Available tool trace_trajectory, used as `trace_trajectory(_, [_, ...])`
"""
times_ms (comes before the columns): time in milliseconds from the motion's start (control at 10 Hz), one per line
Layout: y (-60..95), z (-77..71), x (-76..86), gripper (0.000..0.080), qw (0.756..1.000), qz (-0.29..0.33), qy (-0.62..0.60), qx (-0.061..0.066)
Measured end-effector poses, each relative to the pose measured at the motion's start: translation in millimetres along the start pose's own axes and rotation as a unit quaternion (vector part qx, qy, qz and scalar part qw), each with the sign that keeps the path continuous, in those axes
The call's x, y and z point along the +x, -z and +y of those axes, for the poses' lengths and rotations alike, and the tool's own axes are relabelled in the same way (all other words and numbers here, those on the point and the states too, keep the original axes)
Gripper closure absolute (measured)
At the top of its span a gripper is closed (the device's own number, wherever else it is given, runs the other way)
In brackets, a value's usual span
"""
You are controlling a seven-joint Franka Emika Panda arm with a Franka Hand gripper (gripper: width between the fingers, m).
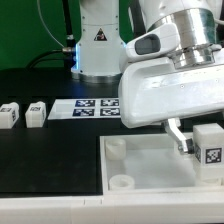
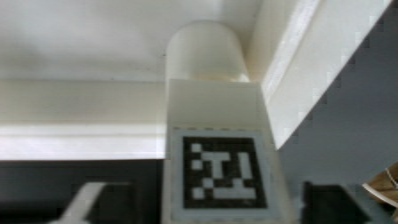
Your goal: Assemble one leg
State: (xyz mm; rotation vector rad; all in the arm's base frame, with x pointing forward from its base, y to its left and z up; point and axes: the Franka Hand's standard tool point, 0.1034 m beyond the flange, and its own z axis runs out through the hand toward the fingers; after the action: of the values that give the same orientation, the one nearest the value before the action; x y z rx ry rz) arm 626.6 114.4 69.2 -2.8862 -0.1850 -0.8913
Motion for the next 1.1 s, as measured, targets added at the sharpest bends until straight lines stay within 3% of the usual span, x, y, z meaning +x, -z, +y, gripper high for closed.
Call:
trace_trajectory(100, [0.0, 0.0, -0.1, 0.0187, 1.000, 0.000, 0.000, 0.000])
trace_trajectory(300, [-0.1, 0.0, -0.2, 0.0157, 1.000, 0.000, 0.000, 0.000])
trace_trajectory(800, [2.1, -1.4, 1.3, 0.0150, 1.000, -0.009, 0.001, 0.002])
trace_trajectory(1100, [17.3, -10.4, 20.3, 0.0150, 0.999, -0.038, 0.002, 0.013])
